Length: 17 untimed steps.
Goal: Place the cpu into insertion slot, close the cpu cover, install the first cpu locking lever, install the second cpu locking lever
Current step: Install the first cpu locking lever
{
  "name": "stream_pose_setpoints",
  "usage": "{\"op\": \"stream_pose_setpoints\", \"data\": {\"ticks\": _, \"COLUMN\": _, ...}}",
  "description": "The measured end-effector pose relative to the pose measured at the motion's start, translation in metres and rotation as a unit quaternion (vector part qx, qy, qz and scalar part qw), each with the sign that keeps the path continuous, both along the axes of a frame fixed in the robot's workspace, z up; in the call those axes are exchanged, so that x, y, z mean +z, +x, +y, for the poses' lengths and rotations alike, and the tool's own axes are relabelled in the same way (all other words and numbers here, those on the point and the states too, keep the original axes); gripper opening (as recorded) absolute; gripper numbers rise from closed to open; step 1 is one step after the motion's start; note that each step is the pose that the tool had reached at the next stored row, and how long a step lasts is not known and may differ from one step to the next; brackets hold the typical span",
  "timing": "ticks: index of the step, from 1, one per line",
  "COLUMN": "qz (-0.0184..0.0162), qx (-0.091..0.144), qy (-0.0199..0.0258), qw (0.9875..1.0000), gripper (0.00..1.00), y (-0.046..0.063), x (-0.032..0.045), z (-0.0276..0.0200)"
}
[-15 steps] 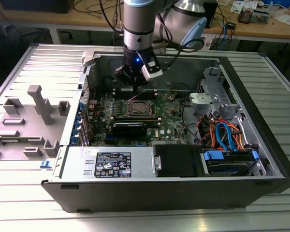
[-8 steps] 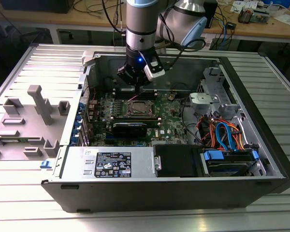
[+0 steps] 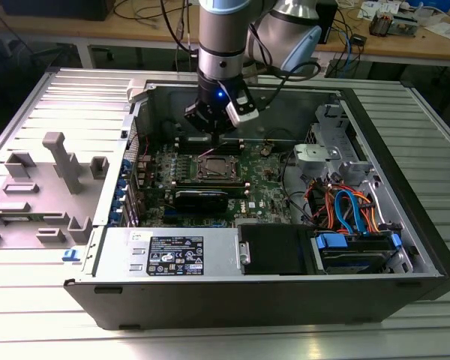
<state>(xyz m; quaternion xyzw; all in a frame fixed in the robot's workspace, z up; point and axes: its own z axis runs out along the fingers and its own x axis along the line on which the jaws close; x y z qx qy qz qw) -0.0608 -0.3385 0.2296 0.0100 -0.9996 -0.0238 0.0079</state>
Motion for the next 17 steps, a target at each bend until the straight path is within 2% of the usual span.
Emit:
{"op": "stream_pose_setpoints", "data": {"ticks": 13, "qz": 0.0001, "qx": 0.0, "qy": 0.0, "qw": 1.0, "gripper": 0.11, "y": 0.009, "x": -0.013, "z": 0.0}}
{"op": "stream_pose_setpoints", "data": {"ticks": 17, "qz": 0.0004, "qx": 0.0, "qy": 0.0, "qw": 1.0, "gripper": 0.11, "y": 0.013, "x": -0.0142, "z": 0.0}}
